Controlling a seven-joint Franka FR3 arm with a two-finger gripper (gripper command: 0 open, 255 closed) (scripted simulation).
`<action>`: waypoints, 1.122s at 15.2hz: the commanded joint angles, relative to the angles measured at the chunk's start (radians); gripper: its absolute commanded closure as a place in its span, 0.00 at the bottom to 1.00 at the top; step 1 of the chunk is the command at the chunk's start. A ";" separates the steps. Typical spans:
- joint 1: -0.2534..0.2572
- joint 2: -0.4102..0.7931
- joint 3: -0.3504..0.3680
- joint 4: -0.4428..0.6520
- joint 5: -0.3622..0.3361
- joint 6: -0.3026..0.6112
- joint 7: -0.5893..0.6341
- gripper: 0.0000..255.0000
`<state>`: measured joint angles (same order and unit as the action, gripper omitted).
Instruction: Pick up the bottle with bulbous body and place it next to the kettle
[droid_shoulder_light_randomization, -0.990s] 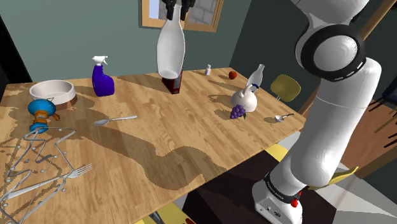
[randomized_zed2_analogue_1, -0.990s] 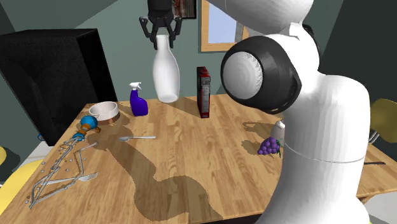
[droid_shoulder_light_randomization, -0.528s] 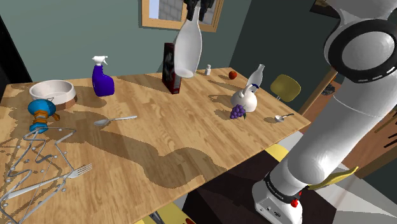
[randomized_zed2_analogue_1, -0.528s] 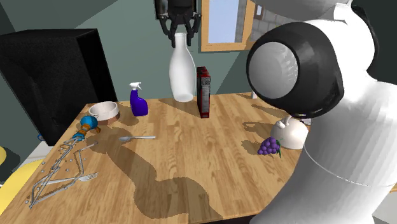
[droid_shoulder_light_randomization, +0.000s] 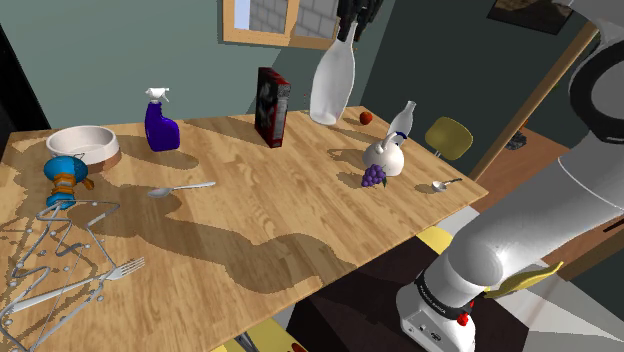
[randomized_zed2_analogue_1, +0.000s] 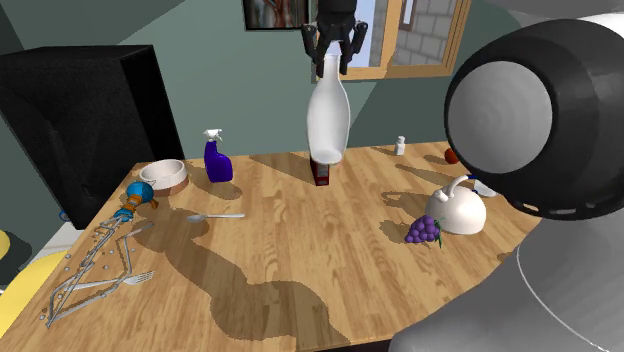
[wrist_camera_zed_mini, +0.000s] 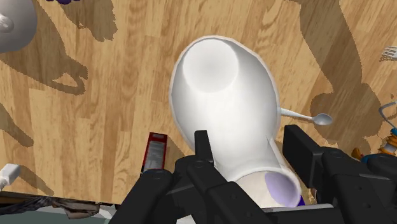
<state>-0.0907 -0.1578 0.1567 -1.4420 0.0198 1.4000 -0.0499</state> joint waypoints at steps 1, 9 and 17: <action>-0.019 -0.042 -0.031 -0.044 0.007 0.003 -0.051 1.00; -0.084 -0.160 -0.165 -0.163 0.002 -0.001 -0.249 1.00; -0.144 -0.208 -0.305 -0.199 -0.028 -0.016 -0.450 1.00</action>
<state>-0.2278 -0.3652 -0.1323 -1.6449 -0.0047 1.3891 -0.4744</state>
